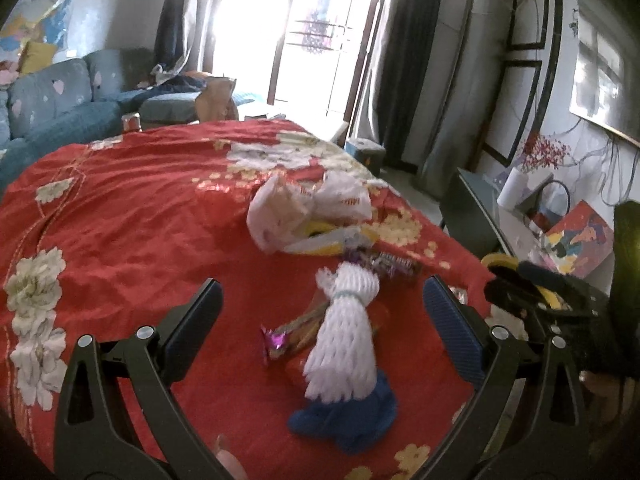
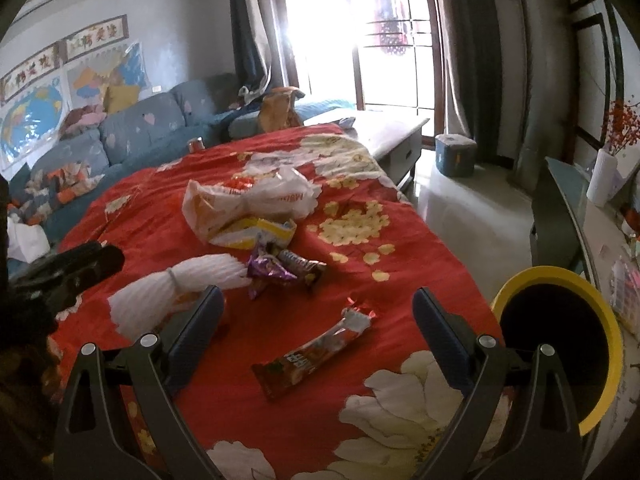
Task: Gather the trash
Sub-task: 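Grasp the white foam net with the left tool while the right tool grasps the candy bar wrapper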
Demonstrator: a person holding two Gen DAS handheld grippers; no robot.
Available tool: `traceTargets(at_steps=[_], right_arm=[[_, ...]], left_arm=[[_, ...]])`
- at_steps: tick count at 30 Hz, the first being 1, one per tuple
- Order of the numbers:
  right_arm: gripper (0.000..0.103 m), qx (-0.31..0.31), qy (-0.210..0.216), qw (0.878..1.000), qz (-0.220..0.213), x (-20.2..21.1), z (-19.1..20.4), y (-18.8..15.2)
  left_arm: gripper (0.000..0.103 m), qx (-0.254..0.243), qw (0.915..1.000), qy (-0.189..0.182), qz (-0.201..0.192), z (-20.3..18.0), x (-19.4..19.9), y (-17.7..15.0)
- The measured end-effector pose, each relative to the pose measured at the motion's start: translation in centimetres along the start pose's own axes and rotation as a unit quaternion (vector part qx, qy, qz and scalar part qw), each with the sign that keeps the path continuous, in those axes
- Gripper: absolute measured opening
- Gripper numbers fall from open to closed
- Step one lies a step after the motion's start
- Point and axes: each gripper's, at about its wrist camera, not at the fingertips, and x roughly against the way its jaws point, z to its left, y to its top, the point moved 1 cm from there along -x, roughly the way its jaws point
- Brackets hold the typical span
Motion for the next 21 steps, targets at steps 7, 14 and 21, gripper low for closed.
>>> traceTargets(at_steps=[7,14,21], right_arm=[[0.092,-0.004,-0.005,1.0,0.027,-2.2,0.0,-0.6],[0.093,-0.016,-0.009,0.998,0.053,-4.3,-0.4,-1.5],[0.084,-0.028,-0.003,0.996,0.087,-6.3,-0.7,-2.7]], left_arm=[[0.083,-0.011,0.9997,-0.01,0.02,0.1,-0.6,-1.3],[0.065,-0.028,0.999,-0.014,0.031,-0.7,-1.5,-1.5],[0.043,-0.061,0.997,-0.009,0.047,-1.5,-2.1,-2.0]])
